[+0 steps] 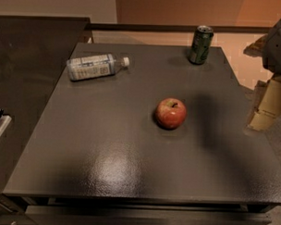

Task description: Pick apple

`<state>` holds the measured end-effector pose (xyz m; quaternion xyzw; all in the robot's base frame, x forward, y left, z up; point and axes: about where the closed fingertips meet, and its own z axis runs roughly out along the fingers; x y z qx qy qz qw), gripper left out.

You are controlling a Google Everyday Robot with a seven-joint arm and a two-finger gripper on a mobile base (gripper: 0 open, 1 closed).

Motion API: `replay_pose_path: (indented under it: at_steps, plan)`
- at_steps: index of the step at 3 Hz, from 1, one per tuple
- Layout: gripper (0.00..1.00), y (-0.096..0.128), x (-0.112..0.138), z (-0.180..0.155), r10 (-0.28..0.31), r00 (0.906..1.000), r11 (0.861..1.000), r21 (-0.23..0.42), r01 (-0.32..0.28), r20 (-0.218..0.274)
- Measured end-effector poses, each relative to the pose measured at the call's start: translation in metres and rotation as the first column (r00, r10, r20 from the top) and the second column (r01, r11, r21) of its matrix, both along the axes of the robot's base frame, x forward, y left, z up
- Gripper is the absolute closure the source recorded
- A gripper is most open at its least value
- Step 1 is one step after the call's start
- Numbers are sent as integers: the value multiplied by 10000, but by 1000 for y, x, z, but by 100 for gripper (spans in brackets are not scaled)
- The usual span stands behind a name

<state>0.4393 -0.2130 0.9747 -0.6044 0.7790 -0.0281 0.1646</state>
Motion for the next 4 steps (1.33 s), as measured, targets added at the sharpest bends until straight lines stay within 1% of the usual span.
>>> replay_pose_path:
  at_steps: [1, 2, 3, 4]
  plan:
    - [0, 15, 0, -11, 413, 9991, 9979, 497, -406, -138]
    - [0, 39, 2, -25, 1064, 9940, 9885, 1110, -1031, -247]
    - [0, 62, 5, -34, 1609, 9866, 9744, 1629, -1548, -251]
    - [0, 82, 11, -49, 2022, 9790, 9592, 2069, -1927, -258]
